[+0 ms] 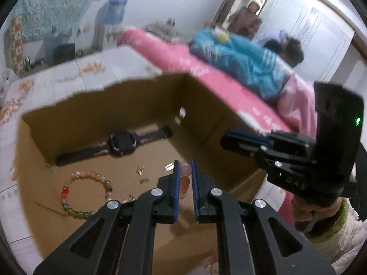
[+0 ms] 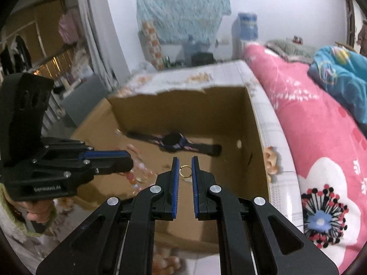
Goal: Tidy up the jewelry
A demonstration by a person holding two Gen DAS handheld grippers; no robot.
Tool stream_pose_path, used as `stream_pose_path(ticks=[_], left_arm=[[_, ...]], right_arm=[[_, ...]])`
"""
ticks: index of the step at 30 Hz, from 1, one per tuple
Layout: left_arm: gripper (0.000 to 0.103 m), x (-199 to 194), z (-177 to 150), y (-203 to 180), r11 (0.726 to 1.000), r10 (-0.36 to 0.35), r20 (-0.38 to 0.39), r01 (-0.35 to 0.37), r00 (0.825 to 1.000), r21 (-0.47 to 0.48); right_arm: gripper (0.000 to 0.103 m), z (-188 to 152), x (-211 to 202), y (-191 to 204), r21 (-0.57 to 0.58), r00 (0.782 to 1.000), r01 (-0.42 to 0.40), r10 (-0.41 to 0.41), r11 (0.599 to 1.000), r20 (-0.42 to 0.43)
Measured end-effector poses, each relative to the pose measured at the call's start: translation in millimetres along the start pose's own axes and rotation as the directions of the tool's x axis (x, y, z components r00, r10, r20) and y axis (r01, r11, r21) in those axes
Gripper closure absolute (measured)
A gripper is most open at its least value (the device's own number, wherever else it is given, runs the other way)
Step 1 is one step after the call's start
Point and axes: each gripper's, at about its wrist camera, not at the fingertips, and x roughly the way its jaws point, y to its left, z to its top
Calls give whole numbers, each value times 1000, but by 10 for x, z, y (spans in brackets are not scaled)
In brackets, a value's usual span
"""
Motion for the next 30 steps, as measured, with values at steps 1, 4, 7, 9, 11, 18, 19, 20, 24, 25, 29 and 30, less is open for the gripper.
stream_pose_path(ticks=[1,4,7,9,11,18,19,20,24,25,29,30], left_arm=[[93,85,6,23,1000,9,-26,-9,1000,-8],[87,209,18,86,999,9,-66,-12,998,-42],[73,192,27,125,998,3,-49,-7,999,-69],[71,172,32,141,997,6,-39,-8,999,-71],[71,120,26,150,997,9,-24,-11,1000,-75],[61,-304,-54,65,998,33,75,-28,997,-62],[59,-384,-78,47,998,37,95,-32,995,-56],[54,-451,-95,34,998,40,109,-34,993,-52],[28,-821,-266,-75,998,61,192,-53,980,-43],[23,-881,-295,-94,997,70,208,-62,976,-45],[5,-1135,-510,-220,986,160,280,-143,947,-81],[5,-1152,-545,-247,983,180,280,-162,943,-86]], right_arm=[[94,3,66,-18,-5,1000,7,-8,1000,-19],[89,-2,100,-3,-25,998,41,-42,999,-38],[78,14,45,-27,-23,998,56,-56,998,-13],[77,27,-15,-52,-17,998,68,-68,998,7],[77,42,-112,-88,-3,996,78,-78,997,33],[69,31,-606,-174,76,983,100,-110,992,145],[69,6,-691,-175,92,980,101,-115,991,160],[66,-13,-750,-171,104,979,99,-116,990,170],[52,-145,-948,-111,148,976,79,-106,986,190],[48,-176,-970,-80,153,978,70,-98,986,186],[26,-342,-988,130,143,986,41,-63,989,152],[22,-384,-987,178,139,988,38,-58,990,144]])
